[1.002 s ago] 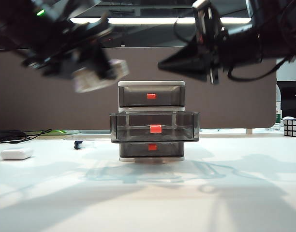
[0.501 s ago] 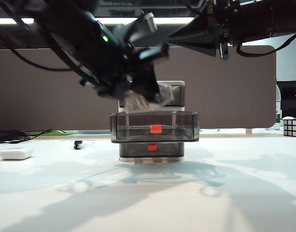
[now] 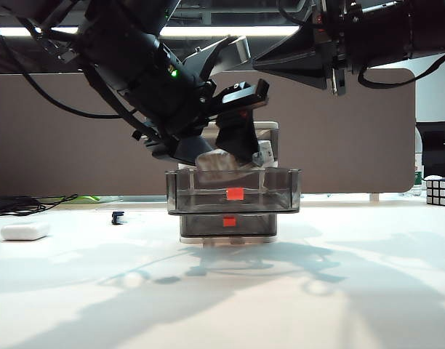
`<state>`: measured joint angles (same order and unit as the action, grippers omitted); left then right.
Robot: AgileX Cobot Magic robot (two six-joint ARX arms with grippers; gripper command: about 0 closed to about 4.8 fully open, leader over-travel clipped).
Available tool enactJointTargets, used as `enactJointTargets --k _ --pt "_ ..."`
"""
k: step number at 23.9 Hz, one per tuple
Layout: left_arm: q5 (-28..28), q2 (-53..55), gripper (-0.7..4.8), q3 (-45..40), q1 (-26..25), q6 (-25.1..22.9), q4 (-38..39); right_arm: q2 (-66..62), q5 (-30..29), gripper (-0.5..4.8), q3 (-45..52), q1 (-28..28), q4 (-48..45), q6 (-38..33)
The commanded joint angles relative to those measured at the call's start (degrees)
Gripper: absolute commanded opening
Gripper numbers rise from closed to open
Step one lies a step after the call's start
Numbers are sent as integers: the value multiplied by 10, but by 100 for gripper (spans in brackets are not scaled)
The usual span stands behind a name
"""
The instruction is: Open the second layer of the drawer on the table, pick up a pack of napkins on the table and put it in, and finally close the drawer.
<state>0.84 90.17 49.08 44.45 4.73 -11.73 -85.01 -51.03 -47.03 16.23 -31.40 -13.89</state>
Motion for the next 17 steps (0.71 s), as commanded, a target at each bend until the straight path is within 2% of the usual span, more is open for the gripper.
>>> enactJointTargets --k 1,5,9,10,13,14,15,17 --pt "-3 -1 298 2 1 0 -7 2 -2 -4 -3 0 -4 0" --pt "-6 -5 314 4 1 0 8 2 -1 -5 -3 0 -5 0" --pt "5 -48 310 12 2 0 91 2 15 -4 -4 0 -6 4" --pt "9 -78 309 12 10 0 137 1 31 -5 -10 0 -4 4" --pt "8 -136 303 12 28 -1 202 -4 39 -4 -29 0 -3 10" --pt "3 -148 279 12 34 -1 214 -10 42 -5 -41 0 -3 11" --pt "-7 -158 231 12 39 -3 224 -14 47 -5 -51 0 1 11" --pt "-52 -169 107 12 44 -2 245 -31 50 -5 -76 1 13 11"
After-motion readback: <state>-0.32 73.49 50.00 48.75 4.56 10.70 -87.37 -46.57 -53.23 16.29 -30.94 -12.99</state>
